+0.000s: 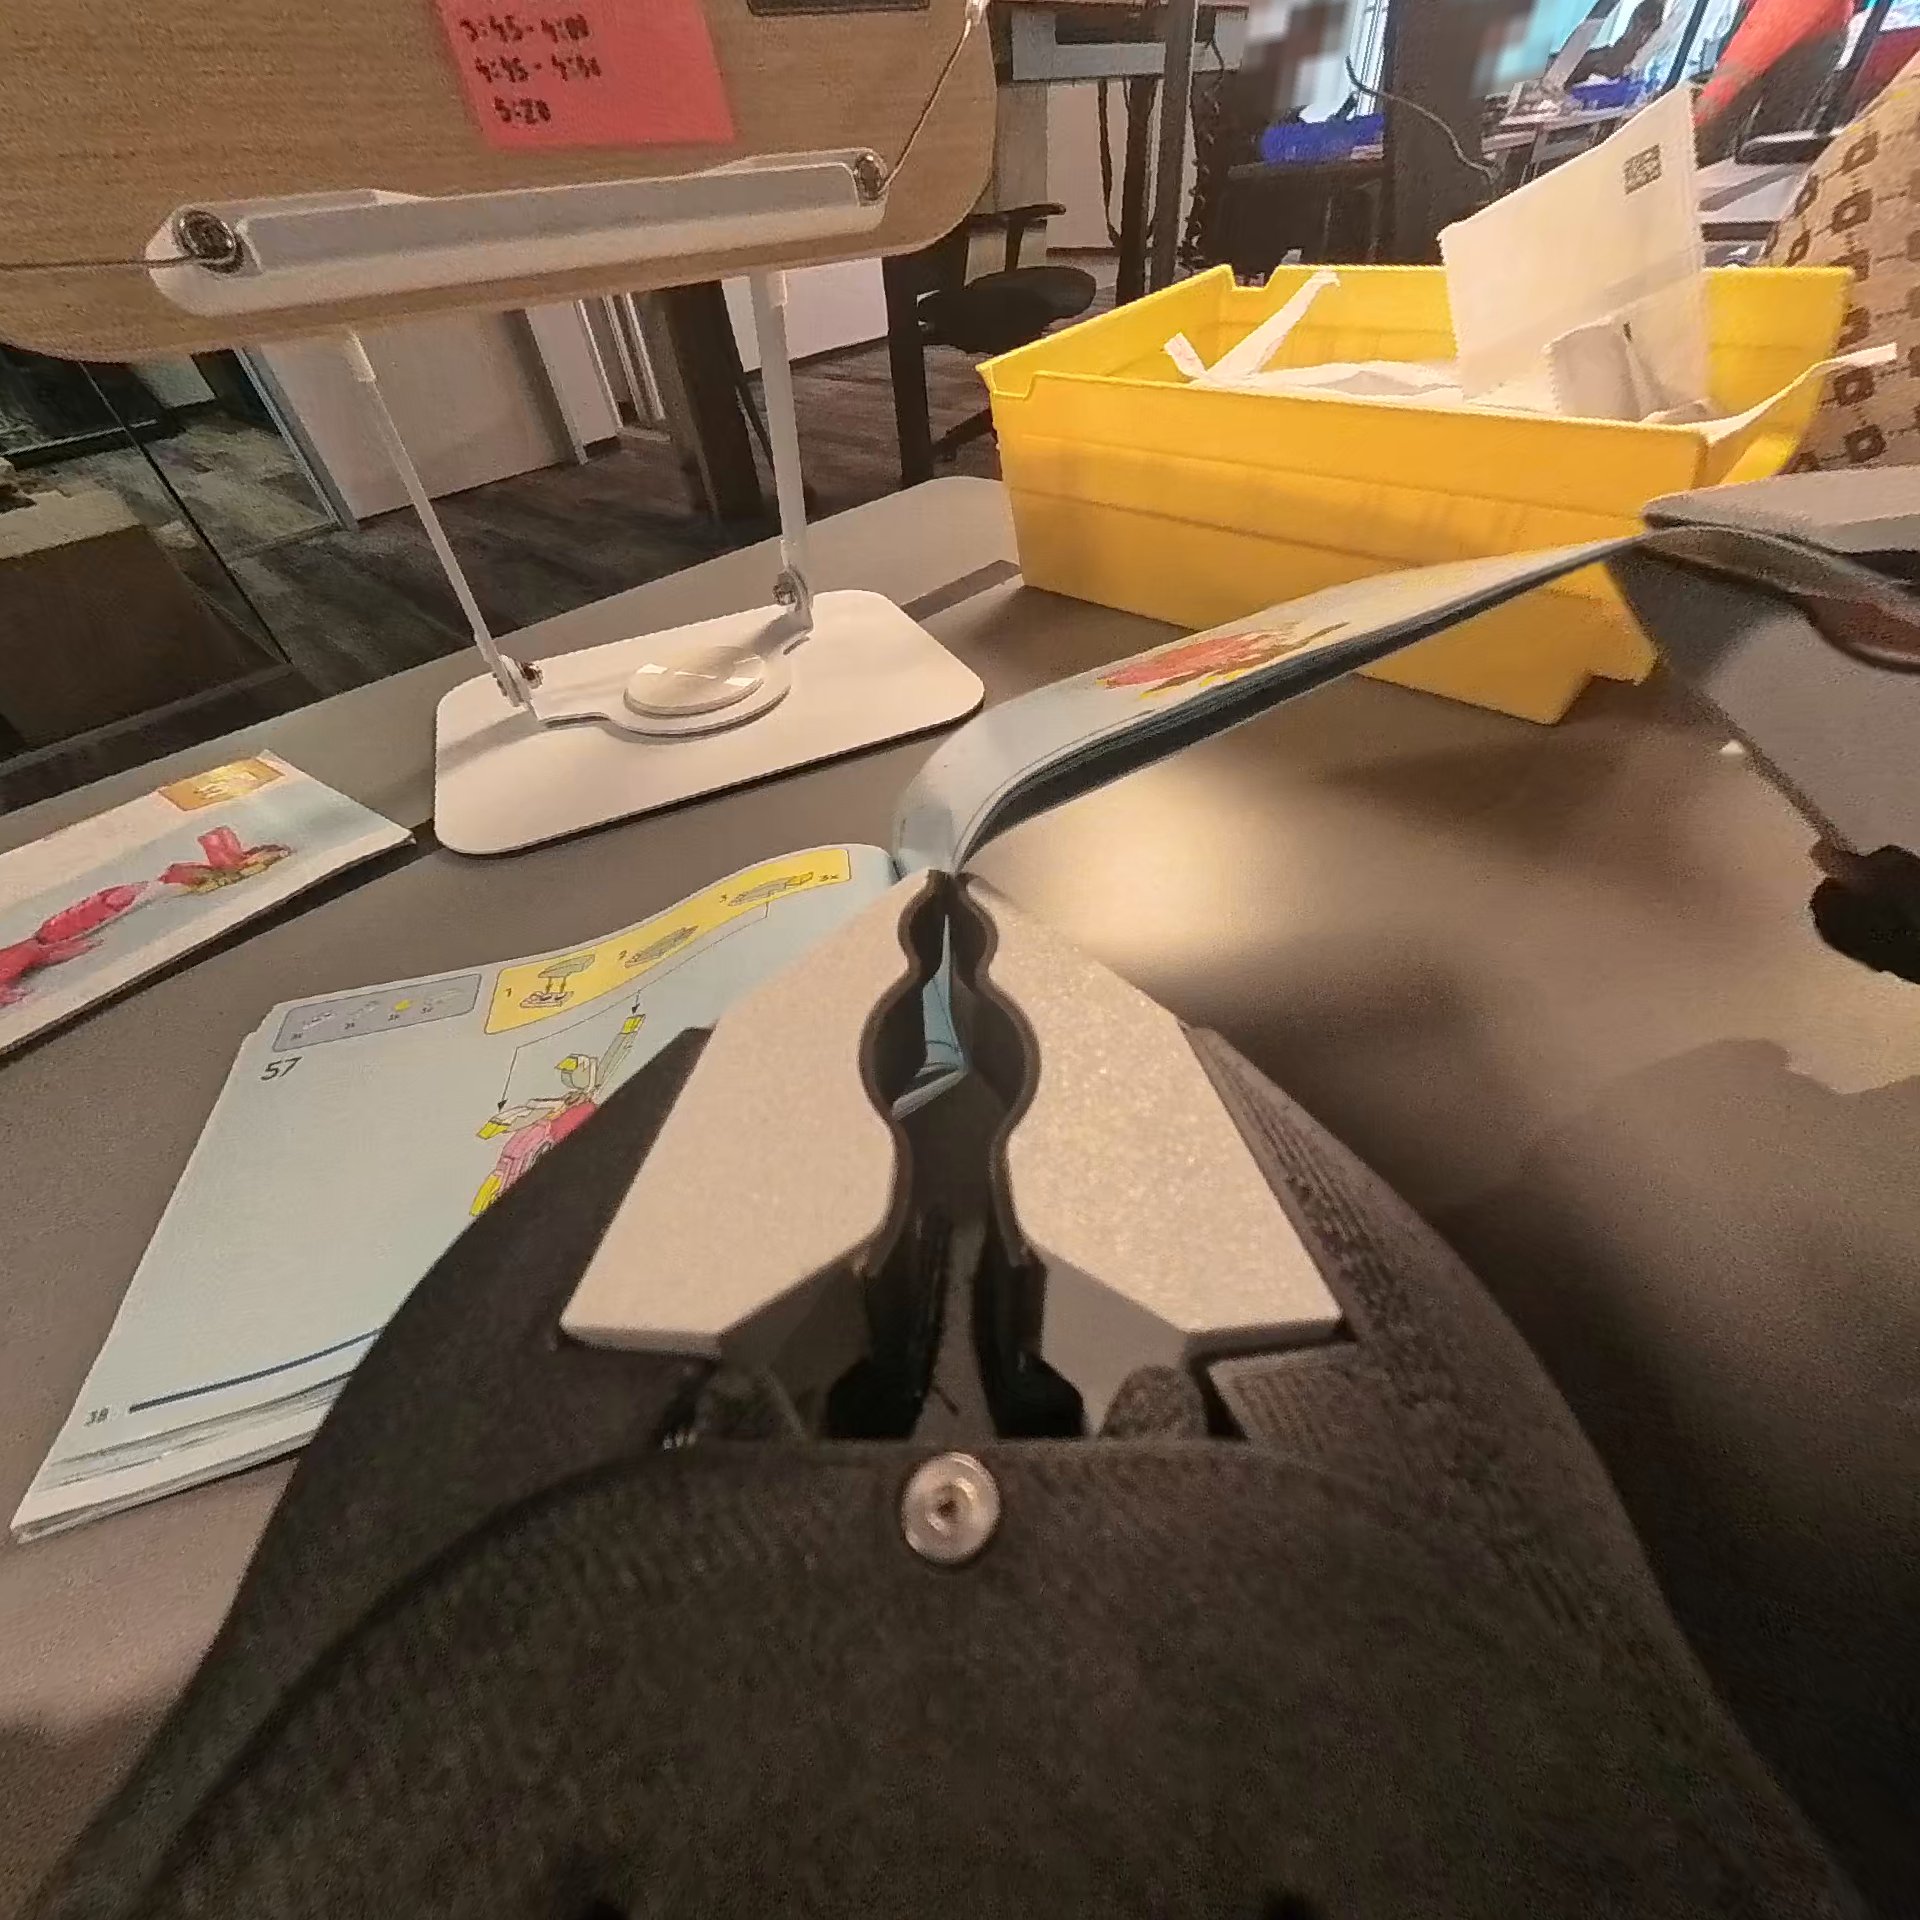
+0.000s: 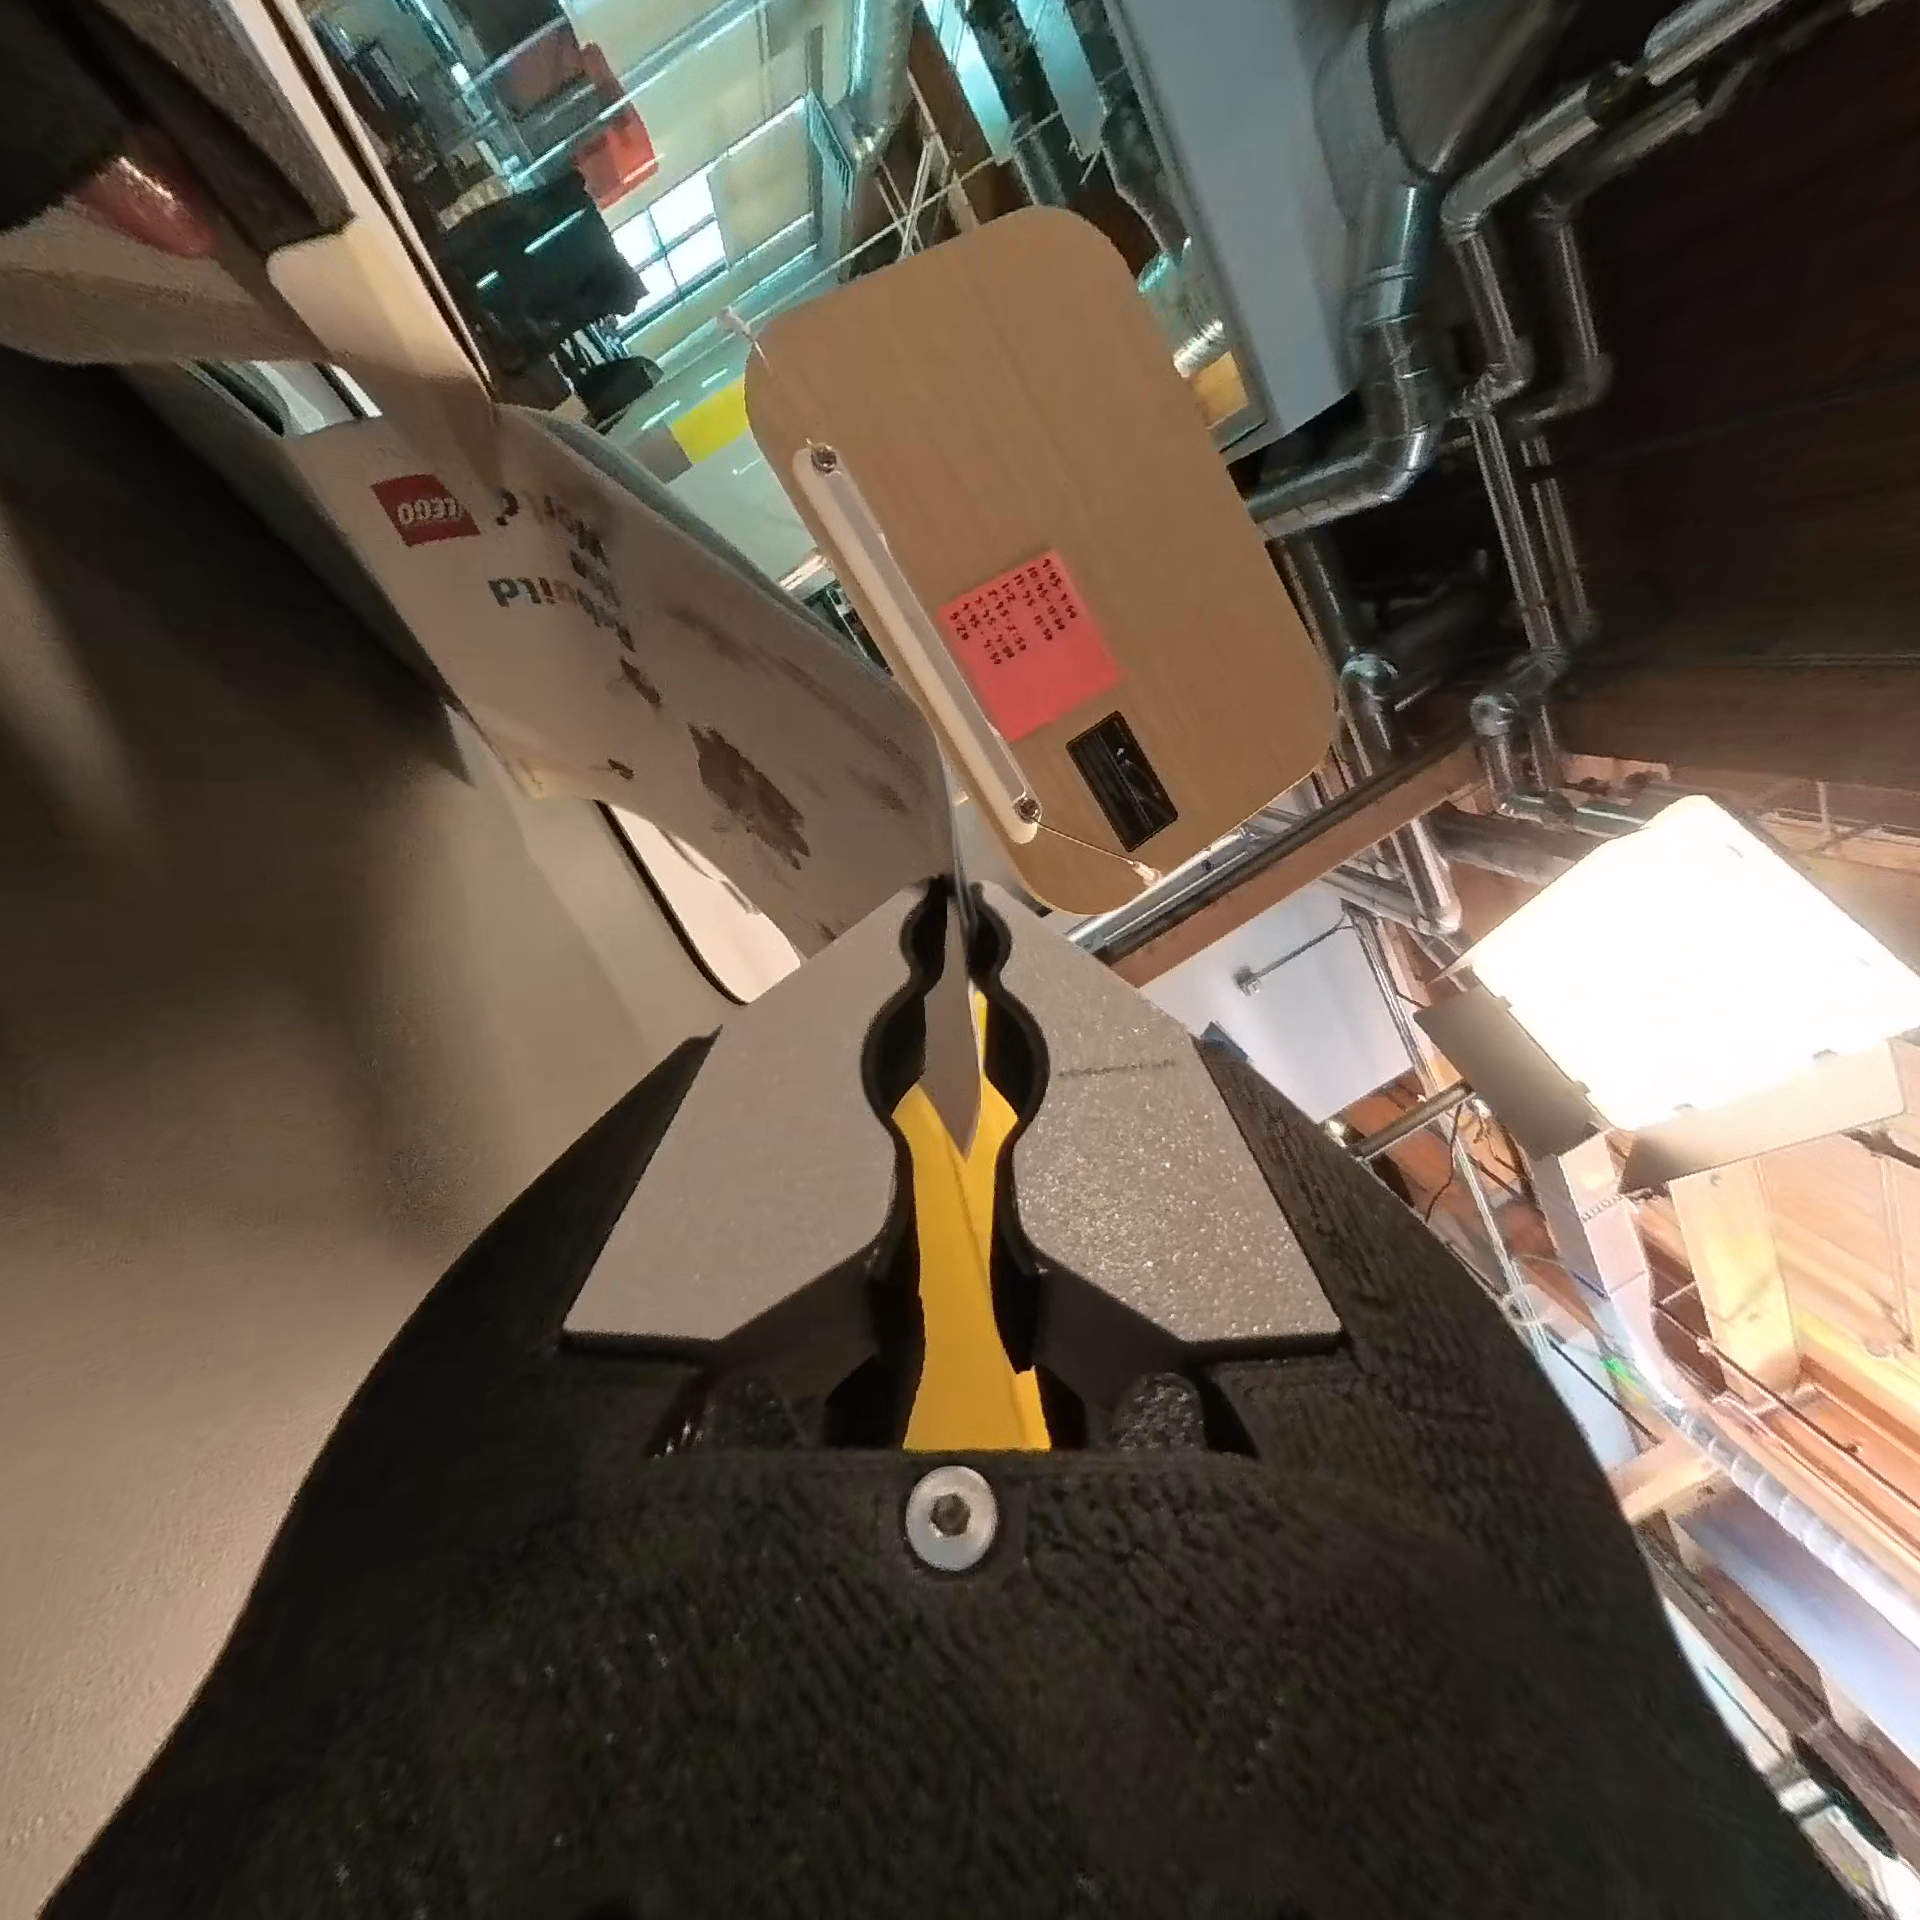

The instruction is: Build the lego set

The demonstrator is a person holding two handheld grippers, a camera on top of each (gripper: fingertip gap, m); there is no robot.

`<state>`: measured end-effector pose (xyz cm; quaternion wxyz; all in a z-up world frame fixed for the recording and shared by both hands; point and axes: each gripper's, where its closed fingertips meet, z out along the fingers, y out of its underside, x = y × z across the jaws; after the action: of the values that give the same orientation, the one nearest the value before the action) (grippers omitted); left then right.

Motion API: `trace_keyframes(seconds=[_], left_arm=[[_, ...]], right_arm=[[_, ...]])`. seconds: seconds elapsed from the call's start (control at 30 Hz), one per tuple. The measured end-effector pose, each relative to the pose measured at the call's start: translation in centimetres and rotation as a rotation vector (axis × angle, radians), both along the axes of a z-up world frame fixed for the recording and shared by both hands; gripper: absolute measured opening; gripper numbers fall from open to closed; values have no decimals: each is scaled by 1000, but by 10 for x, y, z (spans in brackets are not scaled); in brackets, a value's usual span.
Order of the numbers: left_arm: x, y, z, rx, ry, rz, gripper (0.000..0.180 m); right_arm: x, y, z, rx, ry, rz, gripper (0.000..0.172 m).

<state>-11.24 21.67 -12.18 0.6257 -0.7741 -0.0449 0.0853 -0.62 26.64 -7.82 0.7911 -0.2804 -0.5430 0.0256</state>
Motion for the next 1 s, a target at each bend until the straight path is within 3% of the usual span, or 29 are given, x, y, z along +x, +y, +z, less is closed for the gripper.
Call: trace_keyframes(seconds=[0.37, 0.47, 0.57, 0.67, 0.77, 0.83, 1.0], left_arm=[[0, 1, 0, -6, 11, 8, 1], [-7, -4, 15, 33, 159, 90, 47], [9, -7, 45, 108, 472, 112, 72], [53, 1, 46, 104, 742, -13, 58], [81, 6, 44, 109, 916, -60, 30], [91, 5, 47, 144, 973, -63, 8], [94, 5, 46, 136, 980, -67, 0]], right_arm=[[10, 3, 15, 4, 75, -1, 0], [8, -4, 15, 25, 62, 35, 0], [2, -16, 10, 67, 17, 95, 0], [-2, -30, 3, 123, -35, 153, 0], [-5, -40, 0, 155, -64, 187, 0], [-5, -44, 0, 165, -68, 198, 0], [-2, -48, 7, 164, -31, 212, 8]])
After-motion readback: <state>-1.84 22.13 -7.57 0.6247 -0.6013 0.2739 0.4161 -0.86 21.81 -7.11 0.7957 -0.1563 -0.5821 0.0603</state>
